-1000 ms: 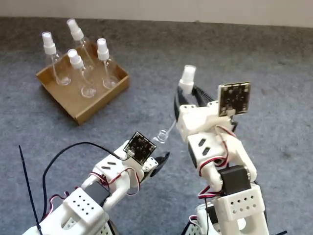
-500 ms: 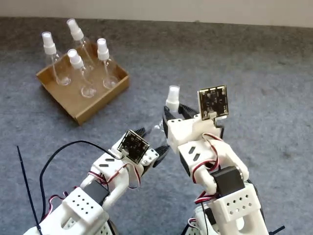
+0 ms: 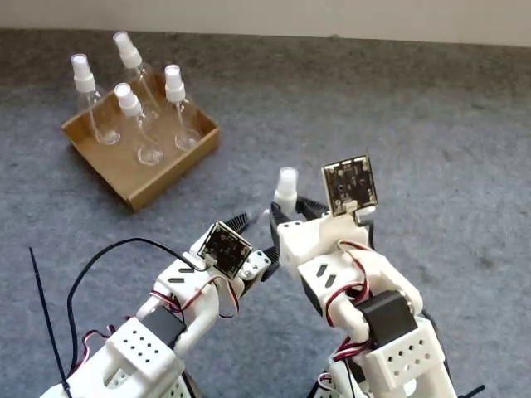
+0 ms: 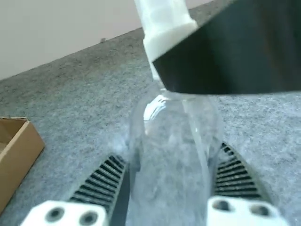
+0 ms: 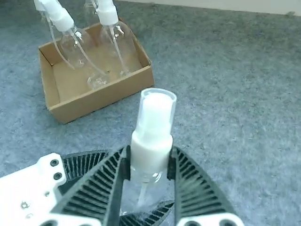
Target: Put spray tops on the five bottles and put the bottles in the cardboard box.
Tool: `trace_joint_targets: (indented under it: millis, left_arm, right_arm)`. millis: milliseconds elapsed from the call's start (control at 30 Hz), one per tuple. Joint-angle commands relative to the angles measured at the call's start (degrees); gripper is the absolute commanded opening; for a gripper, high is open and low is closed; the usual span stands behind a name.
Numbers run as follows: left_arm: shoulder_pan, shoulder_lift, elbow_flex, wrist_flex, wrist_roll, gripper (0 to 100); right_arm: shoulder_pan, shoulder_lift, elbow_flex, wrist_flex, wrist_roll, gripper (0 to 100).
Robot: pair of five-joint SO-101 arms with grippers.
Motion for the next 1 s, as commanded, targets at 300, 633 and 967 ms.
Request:
trace_joint_targets:
  millis: [300, 633, 967]
  left_arm:
    - [-4.35, -1.36, 1.27, -4.57, -0.53, 8]
    - [-4.44, -1.36, 1.27, -4.57, -0.53, 8]
    - [-2.15, -8.31, 1.80, -3.87, -0.53, 8]
  right_arm:
    - [-0.84, 0.04, -13.58, 13.23, 0.53, 20.0]
    - [16.04, 0.04, -24.48, 15.60, 0.62, 20.0]
    - [19.74, 0.04, -9.63, -4.44, 0.62, 19.9]
